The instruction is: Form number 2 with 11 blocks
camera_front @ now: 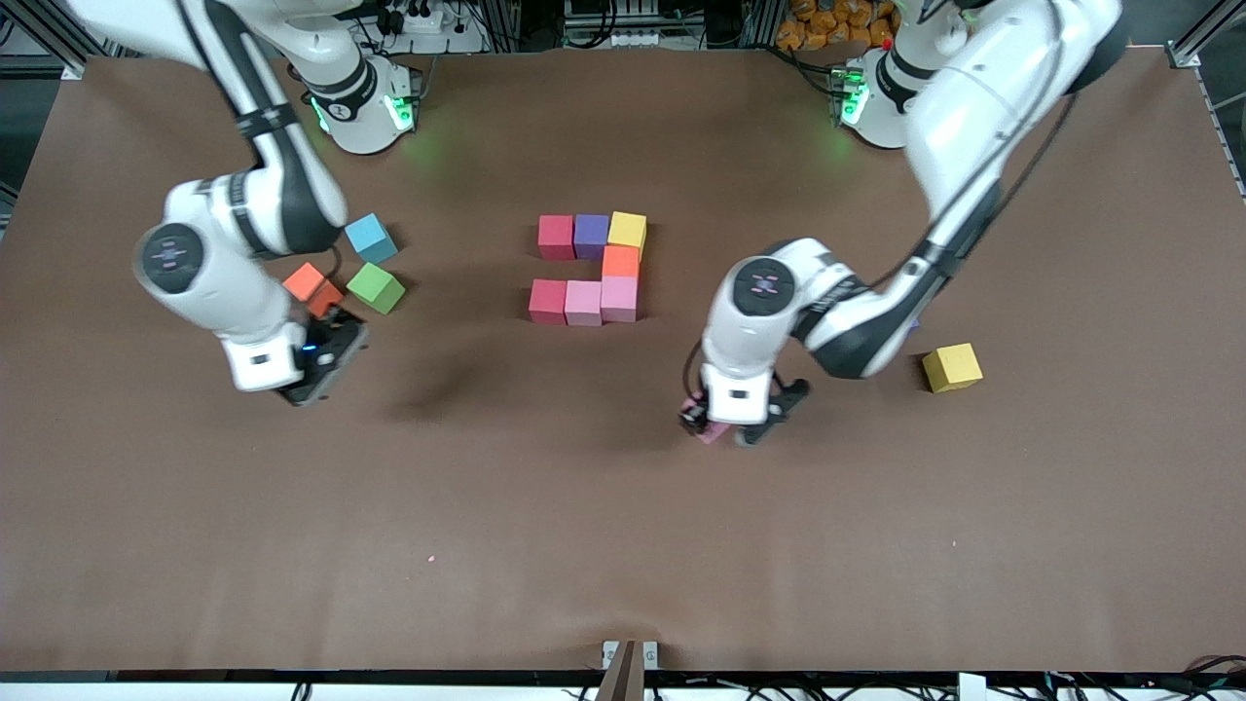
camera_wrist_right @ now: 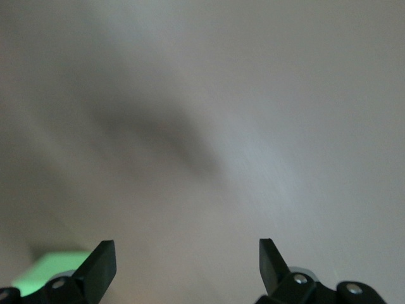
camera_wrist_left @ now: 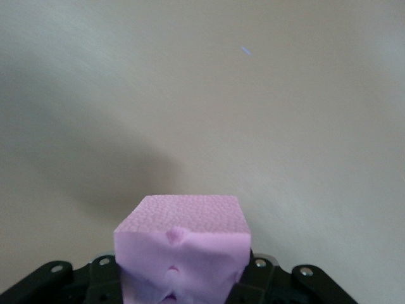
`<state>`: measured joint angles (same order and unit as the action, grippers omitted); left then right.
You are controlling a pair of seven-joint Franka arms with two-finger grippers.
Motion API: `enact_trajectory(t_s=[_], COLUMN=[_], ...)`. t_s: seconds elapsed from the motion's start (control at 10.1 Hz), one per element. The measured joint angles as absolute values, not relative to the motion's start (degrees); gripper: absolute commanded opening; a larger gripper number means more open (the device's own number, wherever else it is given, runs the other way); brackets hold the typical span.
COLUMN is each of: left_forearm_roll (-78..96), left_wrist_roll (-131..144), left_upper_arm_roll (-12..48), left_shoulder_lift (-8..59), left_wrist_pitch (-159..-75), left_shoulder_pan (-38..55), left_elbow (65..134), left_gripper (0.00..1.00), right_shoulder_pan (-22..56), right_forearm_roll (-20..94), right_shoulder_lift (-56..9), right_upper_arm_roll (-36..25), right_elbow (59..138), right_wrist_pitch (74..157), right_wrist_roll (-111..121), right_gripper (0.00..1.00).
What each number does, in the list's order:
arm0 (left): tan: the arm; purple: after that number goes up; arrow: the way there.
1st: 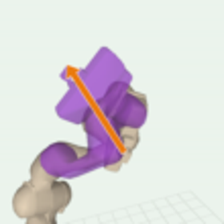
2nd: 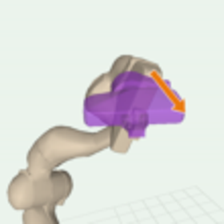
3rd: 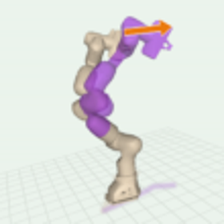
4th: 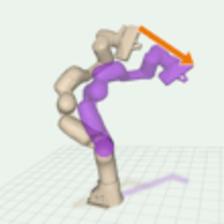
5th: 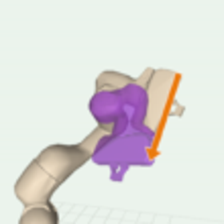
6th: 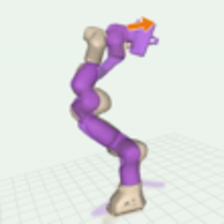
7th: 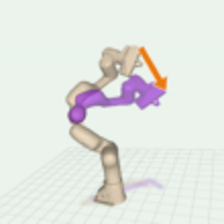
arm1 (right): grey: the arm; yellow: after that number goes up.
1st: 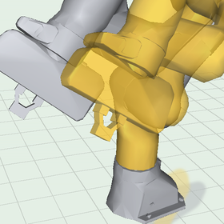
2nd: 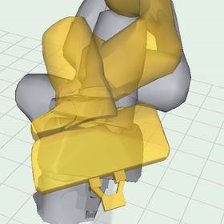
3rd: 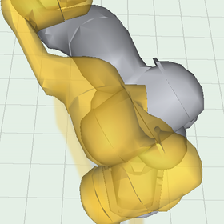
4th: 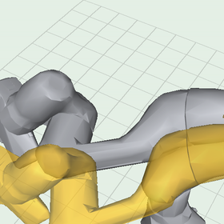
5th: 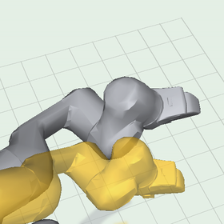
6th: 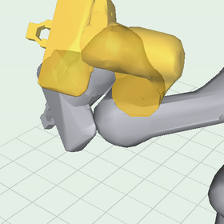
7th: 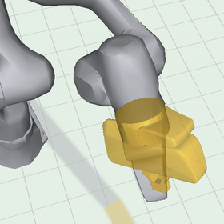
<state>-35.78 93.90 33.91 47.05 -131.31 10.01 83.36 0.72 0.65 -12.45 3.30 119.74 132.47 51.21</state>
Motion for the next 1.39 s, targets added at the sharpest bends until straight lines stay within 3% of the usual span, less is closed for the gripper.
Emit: enact_trajectory(t_s=[0.4, 0.79, 1.09, 1.39], left_forearm_roll=[-35.62, -35.61, -35.40, -33.68], left_wrist_roll=[91.27, 89.51, 84.33, 80.94], left_upper_arm_roll=[26.02, 21.37, 21.42, 21.47], left_shoulder_lift=[53.91, 56.18, 56.18, 56.18], left_wrist_pitch=[-133.81, -137.05, -137.71, -138.85], left_shoulder_pan=[26.12, 32.69, 33.12, 35.06], left_elbow=[71.93, 70.42, 69.76, 69.74], left_gripper=[0.53, 0.53, 0.53, 0.53], right_shoulder_pan=[-9.21, -12.95, -13.80, -13.52], right_forearm_roll=[0.61, 0.59, 0.59, 0.59], right_shoulder_lift=[-12.05, -10.41, -8.49, -8.32], right_upper_arm_roll=[3.35, 3.44, 4.16, 5.40], right_elbow=[124.82, 133.13, 142.00, 145.03], right_wrist_pitch=[131.80, 131.87, 138.75, 141.34], right_wrist_roll=[58.04, 65.15, 66.23, 66.19], right_gripper=[1.00, 1.00, 1.00, 1.00])
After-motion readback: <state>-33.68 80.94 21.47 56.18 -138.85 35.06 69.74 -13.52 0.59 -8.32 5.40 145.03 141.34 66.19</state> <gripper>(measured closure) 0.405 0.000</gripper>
